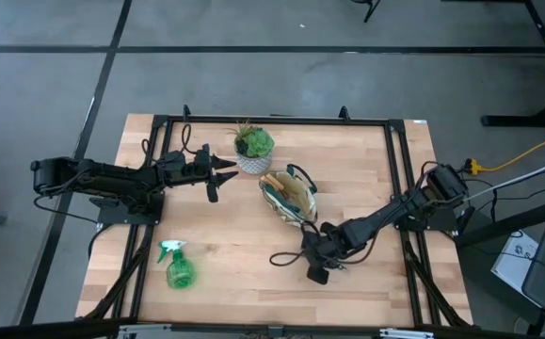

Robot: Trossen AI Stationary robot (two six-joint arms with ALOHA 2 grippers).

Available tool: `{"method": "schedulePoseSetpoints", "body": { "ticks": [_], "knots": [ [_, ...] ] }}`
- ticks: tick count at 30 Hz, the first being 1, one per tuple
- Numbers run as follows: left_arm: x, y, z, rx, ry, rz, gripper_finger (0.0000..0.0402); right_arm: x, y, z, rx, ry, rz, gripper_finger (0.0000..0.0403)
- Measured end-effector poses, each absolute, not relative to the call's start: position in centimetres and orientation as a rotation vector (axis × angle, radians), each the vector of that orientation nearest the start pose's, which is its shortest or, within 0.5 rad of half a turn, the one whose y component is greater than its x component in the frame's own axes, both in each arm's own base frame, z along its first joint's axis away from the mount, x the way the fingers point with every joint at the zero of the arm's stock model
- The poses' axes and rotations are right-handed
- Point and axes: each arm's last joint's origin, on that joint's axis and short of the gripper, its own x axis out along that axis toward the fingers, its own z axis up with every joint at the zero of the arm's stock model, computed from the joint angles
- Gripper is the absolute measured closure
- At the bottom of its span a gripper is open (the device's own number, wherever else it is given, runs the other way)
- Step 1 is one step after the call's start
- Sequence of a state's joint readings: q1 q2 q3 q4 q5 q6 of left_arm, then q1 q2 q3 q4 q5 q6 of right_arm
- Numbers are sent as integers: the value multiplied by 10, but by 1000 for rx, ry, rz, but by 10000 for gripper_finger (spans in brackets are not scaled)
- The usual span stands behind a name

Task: Pick & Place Garden tools in Gardening bag
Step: Put the shear scissors into the gardening bag

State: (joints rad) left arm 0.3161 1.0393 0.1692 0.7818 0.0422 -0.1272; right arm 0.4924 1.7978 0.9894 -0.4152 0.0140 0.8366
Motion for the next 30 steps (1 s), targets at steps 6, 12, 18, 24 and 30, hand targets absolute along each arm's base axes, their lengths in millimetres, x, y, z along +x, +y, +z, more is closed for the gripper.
{"method": "schedulePoseSetpoints", "body": {
  "ticks": [6, 12, 18, 24, 30],
  "knots": [
    [177, 57, 174, -142, 69, 278, 253, 278, 148, 150, 383, 1295, -44, 391],
    [177, 57, 174, -142, 69, 278, 253, 266, 145, 180, 377, 1252, 7, 391],
    [177, 57, 174, -143, 70, 279, 253, 255, 142, 215, 387, 1144, 91, 393],
    [178, 57, 174, -142, 69, 278, 253, 240, 133, 245, 360, 1050, 133, 393],
    [177, 57, 174, -143, 72, 279, 253, 228, 124, 270, 295, 908, 163, 393]
  ]
}}
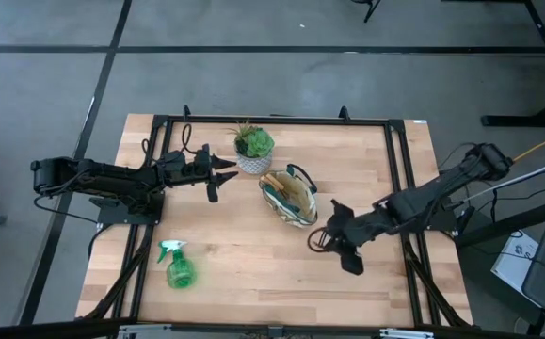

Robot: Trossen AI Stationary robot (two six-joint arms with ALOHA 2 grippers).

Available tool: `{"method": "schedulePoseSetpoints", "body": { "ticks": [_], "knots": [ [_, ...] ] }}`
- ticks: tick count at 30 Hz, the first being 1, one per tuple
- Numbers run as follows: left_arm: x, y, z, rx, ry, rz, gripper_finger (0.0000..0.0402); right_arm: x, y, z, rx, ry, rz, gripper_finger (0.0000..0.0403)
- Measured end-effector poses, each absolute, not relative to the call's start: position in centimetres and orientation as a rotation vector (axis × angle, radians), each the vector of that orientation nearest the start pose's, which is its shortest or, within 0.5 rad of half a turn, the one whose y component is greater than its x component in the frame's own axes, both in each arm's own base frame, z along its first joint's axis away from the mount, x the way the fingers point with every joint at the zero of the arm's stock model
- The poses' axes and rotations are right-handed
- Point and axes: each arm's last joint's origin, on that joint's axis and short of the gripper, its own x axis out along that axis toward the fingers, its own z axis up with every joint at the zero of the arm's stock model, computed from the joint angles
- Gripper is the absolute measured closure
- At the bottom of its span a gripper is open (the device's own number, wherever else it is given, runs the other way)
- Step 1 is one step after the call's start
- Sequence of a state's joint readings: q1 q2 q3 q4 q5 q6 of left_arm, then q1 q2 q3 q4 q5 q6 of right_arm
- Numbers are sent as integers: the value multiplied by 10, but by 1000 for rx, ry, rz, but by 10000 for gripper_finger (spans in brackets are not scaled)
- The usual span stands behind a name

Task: Pick & Place Garden tools in Gardening bag
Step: Put the shear scissors into the gardening bag

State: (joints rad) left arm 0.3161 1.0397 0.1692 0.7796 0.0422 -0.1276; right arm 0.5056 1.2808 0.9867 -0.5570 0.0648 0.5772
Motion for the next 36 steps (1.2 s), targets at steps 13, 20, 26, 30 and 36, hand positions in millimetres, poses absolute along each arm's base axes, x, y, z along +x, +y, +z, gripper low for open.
{"method": "schedulePoseSetpoints", "body": {
  "ticks": [13, 20, 26, 30, 36],
  "knots": [
    [178, 57, 174, -142, 70, 279, 253, 231, 107, 295, -92, 607, -18, 397],
    [178, 57, 174, -143, 70, 279, 253, 245, 88, 303, -197, 516, -65, 397],
    [177, 57, 174, -142, 70, 279, 253, 254, 67, 306, -224, 496, -126, 397],
    [177, 57, 174, -142, 70, 279, 253, 258, 52, 307, -193, 493, -136, 400],
    [178, 57, 174, -143, 70, 279, 253, 284, 41, 309, -127, 348, 16, 403]
  ]
}}
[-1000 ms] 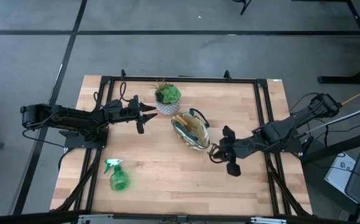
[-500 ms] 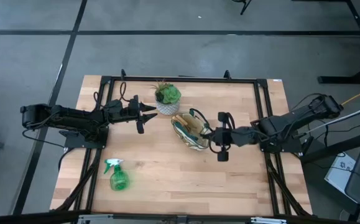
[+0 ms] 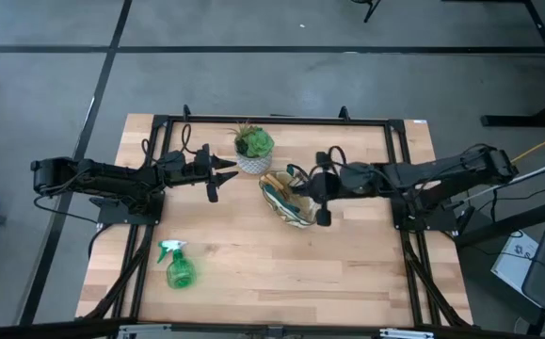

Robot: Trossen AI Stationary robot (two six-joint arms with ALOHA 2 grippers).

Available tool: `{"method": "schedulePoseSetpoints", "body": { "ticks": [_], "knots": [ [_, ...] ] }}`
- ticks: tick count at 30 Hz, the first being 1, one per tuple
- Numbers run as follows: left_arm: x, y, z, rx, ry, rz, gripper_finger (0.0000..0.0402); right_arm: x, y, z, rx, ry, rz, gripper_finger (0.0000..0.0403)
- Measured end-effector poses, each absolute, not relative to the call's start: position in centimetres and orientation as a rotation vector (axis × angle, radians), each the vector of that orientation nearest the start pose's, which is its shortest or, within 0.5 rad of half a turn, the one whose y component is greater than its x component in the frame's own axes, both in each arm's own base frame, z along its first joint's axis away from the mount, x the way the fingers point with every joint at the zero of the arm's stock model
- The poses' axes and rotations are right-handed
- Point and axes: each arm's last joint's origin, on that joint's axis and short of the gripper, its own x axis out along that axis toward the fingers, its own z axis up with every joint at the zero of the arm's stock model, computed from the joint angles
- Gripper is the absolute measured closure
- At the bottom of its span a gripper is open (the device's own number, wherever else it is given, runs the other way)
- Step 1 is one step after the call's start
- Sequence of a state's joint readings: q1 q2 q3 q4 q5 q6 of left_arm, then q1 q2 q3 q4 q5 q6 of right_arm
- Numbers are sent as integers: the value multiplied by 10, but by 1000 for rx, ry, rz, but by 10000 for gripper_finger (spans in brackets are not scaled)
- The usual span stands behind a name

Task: Pick & Place Garden tools in Gardening bag
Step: Put the shear scissors into the gardening bag

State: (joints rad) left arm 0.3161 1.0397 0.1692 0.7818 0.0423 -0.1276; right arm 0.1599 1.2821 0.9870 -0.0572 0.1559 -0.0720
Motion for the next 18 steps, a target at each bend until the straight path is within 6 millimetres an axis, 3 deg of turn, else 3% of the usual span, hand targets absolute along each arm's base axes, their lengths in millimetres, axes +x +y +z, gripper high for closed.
{"method": "schedulePoseSetpoints", "body": {
  "ticks": [6, 18],
  "knots": [
    [178, 57, 174, -142, 70, 279, 253, 310, 42, 303, -110, 225, 129, 402],
    [178, 57, 174, -142, 70, 279, 253, 310, 40, 298, -74, 274, 71, 400]
  ]
}}
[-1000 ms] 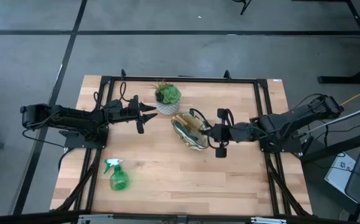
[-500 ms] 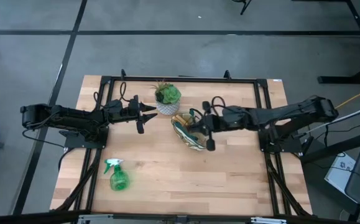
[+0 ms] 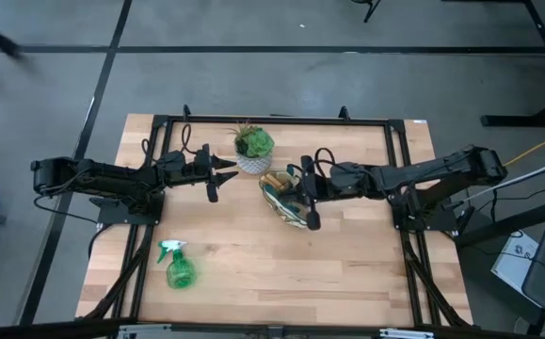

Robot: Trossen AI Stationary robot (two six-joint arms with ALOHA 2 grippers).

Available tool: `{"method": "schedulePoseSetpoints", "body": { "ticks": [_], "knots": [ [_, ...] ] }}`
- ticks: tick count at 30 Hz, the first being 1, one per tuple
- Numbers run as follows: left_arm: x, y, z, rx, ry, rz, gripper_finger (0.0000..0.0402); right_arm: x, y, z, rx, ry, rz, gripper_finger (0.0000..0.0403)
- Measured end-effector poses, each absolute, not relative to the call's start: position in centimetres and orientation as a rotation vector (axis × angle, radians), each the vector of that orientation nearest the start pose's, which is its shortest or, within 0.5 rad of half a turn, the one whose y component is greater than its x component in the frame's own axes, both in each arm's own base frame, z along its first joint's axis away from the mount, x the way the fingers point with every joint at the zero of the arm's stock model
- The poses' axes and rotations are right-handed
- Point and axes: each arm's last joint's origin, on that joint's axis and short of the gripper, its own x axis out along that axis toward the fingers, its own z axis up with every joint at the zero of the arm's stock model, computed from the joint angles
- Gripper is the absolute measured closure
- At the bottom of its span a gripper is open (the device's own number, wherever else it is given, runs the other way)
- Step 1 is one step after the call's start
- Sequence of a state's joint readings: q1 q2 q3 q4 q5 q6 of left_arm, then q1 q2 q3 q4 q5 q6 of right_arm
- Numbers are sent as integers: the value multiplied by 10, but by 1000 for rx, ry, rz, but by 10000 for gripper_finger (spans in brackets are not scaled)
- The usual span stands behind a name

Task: Pick & Place Garden tools in Gardening bag
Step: Put the shear scissors into the gardening bag

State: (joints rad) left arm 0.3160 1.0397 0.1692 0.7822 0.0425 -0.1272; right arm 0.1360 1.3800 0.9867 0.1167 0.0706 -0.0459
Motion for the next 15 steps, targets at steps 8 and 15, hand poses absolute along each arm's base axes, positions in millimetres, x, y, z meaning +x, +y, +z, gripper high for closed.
{"method": "schedulePoseSetpoints", "body": {
  "ticks": [8, 15],
  "knots": [
    [178, 57, 174, -142, 70, 279, 253, 309, 39, 297, -68, 281, 28, 400],
    [178, 57, 174, -142, 70, 279, 253, 308, 31, 299, -113, 290, -61, 401]
  ]
}}
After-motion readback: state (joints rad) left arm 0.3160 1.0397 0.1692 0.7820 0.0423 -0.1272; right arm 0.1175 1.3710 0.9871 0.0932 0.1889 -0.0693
